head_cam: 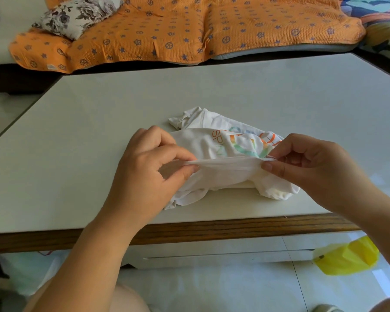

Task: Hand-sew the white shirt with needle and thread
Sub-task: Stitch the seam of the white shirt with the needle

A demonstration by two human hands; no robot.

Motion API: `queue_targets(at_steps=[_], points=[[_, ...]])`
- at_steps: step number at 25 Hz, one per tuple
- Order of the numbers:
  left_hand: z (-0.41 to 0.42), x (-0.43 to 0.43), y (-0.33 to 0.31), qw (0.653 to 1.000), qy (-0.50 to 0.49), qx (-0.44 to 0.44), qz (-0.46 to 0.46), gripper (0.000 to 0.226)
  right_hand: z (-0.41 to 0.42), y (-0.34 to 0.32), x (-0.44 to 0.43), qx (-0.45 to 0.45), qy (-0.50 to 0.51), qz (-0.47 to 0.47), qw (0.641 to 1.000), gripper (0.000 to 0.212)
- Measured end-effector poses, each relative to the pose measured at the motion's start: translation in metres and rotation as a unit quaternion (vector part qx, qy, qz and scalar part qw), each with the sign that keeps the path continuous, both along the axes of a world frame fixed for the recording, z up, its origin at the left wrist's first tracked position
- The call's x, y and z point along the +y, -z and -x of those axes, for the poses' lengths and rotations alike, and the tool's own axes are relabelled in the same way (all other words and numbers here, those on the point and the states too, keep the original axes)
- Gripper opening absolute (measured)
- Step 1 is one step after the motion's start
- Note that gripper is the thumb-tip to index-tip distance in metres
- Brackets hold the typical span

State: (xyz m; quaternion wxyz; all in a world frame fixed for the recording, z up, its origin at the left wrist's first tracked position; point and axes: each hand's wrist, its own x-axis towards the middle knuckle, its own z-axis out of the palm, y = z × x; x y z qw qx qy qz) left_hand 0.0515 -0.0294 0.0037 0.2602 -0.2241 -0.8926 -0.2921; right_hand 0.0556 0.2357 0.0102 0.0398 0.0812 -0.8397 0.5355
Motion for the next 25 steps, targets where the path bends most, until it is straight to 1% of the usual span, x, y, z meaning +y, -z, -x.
queue_targets(at_steps=[3,7,10,12,14,17,18,20,22,25], points=[[-0.004,0.000,-0.002,0.999,0.025,-0.010,-0.044,0.012,0.000,0.000,0.000,0.003,0.005,0.002,1.000,0.023],[-0.005,0.002,-0.004,0.999,0.020,-0.016,-0.047,0.004,0.001,0.001,0.002,0.004,0.005,0.002,1.000,0.025],[-0.001,0.001,-0.001,0.997,-0.007,-0.063,-0.049,0.011,0.001,0.003,0.000,0.001,0.000,0.010,1.000,0.018],[0.001,0.001,0.004,0.997,-0.019,-0.078,-0.024,0.016,0.000,0.003,-0.002,0.004,-0.006,0.002,1.000,0.015],[0.001,0.008,0.005,0.998,-0.015,-0.051,0.011,0.017,-0.001,0.003,-0.005,0.011,-0.013,-0.011,1.000,0.015],[-0.001,0.033,0.004,0.999,0.014,-0.013,0.039,0.033,-0.002,0.002,-0.007,0.016,-0.016,-0.008,1.000,0.016],[-0.003,0.043,0.004,0.999,0.024,-0.001,0.044,0.034,-0.002,0.002,-0.007,0.017,-0.020,-0.009,1.000,0.016],[-0.005,0.057,0.006,0.998,0.021,0.012,0.053,0.029,-0.003,0.002,-0.006,0.021,-0.025,-0.015,0.999,0.017],[-0.007,0.062,0.004,0.997,-0.016,0.030,0.065,0.024,-0.003,0.002,-0.005,0.025,-0.027,-0.017,0.999,0.016],[-0.015,0.064,-0.003,0.993,-0.045,0.062,0.093,0.024,-0.003,0.003,-0.005,0.031,-0.023,-0.023,0.999,0.013]])
